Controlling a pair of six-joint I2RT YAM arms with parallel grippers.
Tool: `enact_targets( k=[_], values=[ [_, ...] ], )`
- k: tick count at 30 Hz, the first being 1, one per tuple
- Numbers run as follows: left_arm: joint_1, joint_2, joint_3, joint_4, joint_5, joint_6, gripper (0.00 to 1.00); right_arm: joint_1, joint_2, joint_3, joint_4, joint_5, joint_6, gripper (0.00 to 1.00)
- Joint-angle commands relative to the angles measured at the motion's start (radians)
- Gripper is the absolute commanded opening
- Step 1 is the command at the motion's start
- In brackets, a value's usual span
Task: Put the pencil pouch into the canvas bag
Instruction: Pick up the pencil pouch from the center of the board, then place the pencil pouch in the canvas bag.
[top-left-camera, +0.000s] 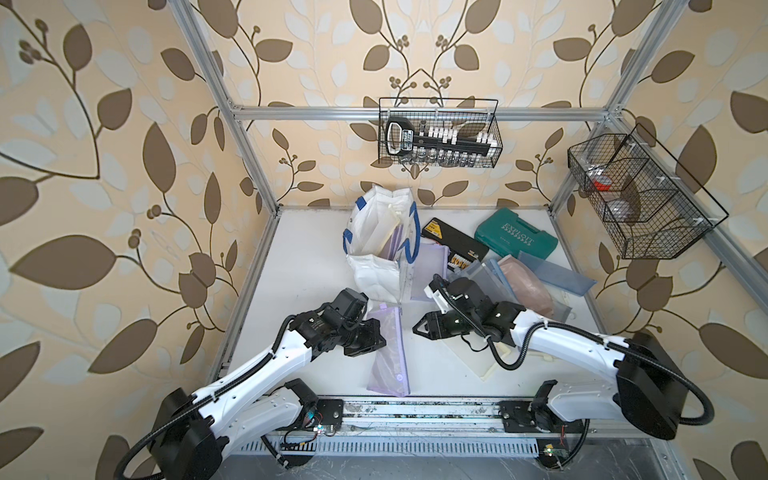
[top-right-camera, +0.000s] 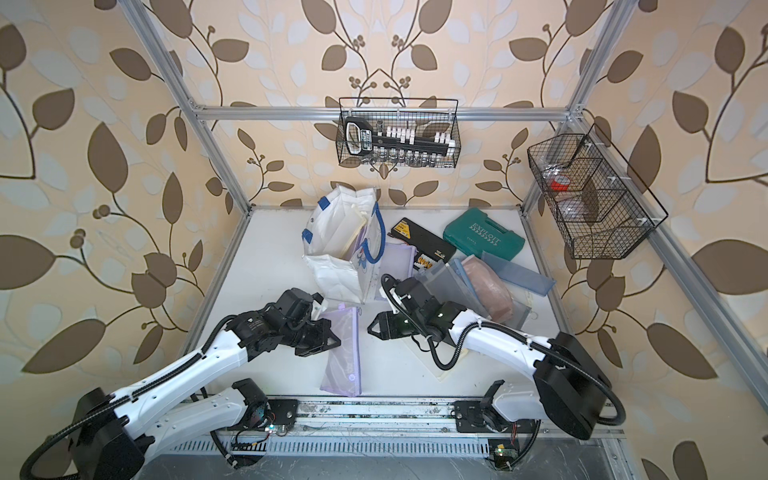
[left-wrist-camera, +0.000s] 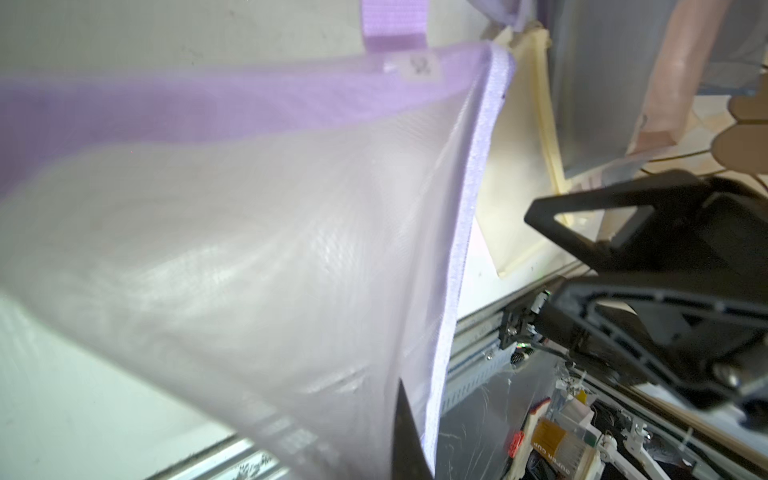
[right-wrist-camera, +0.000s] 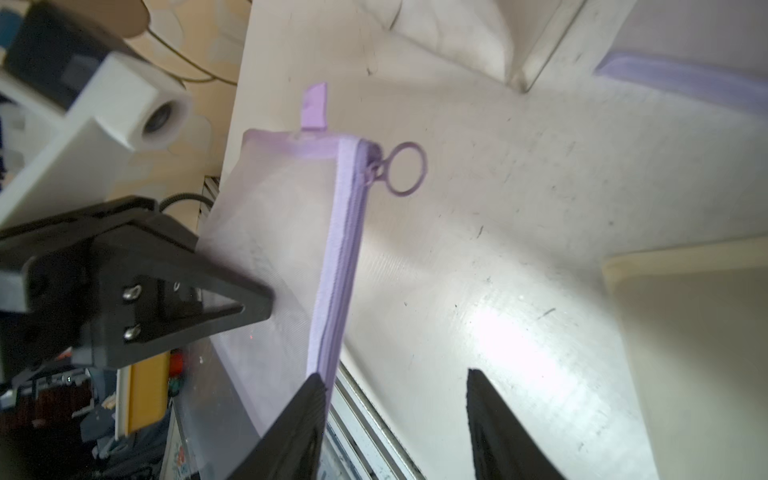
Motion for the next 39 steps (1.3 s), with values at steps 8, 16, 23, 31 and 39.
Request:
enact_targets(
  k=[8, 16, 23, 31, 39],
  values=[
    [-0.017, 0.001, 0.373, -0.276, 0.048, 0.278, 0.00, -0.270, -0.100, 0.072, -0.261, 0.055, -0.127, 0.89],
    [-0.017, 0.266, 0.868, -0.402, -0.225, 0.381, 0.00, -0.321, -0.078, 0.128, -0.298, 0.054, -0.170, 0.96],
    [0.042, 0.620, 1.398, -0.526, -0.461, 0.505, 0.00, -0.321, -0.112, 0.100, -0.303, 0.050, -0.137, 0.97],
    [0.137, 0.838, 1.631, -0.449, -0.674, 0.583, 0.00, -0.321, -0.145, 0.107, -0.364, 0.073, -0.146, 0.97],
    [0.142, 0.932, 1.539, -0.322, -0.738, 0.659, 0.00, -0.321, -0.176, 0.093, -0.400, 0.088, -0.144, 0.97]
  ],
)
